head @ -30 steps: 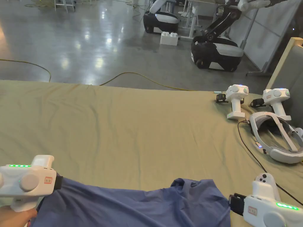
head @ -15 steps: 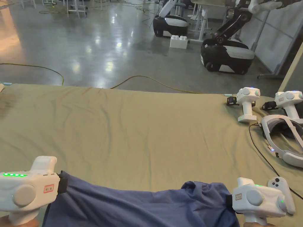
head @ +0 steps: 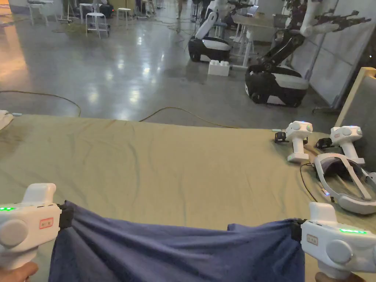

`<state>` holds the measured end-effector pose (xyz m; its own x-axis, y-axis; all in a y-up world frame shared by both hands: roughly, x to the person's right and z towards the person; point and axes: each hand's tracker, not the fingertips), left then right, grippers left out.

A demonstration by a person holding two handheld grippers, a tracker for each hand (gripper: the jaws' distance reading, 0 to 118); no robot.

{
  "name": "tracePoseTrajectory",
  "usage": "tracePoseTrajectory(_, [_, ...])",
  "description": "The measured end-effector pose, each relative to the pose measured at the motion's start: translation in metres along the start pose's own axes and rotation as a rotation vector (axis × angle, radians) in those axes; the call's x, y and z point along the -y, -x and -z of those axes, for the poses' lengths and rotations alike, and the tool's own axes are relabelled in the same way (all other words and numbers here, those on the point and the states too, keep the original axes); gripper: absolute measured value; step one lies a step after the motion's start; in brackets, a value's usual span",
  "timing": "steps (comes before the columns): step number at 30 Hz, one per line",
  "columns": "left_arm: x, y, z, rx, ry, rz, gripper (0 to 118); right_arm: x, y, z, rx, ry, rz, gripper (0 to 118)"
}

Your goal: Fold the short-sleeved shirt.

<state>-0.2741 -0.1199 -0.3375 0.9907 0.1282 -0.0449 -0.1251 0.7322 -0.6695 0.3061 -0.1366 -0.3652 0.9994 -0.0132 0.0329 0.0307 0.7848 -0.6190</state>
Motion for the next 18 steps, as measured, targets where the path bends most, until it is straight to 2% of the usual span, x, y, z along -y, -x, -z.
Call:
tracePoseTrajectory(8, [-0.039, 0.010, -0.085, -0.013, -0.168, -0.001, 6, -0.058, 0.003, -0.089, -0.028, -0.190, 0.009, 3])
tracePoseTrajectory(18, [-0.127, 0.014, -0.147, -0.055, -0.312, 0.027, 6, -0.157, 0.032, -0.159, -0.013, -0.387, -0.054, 3])
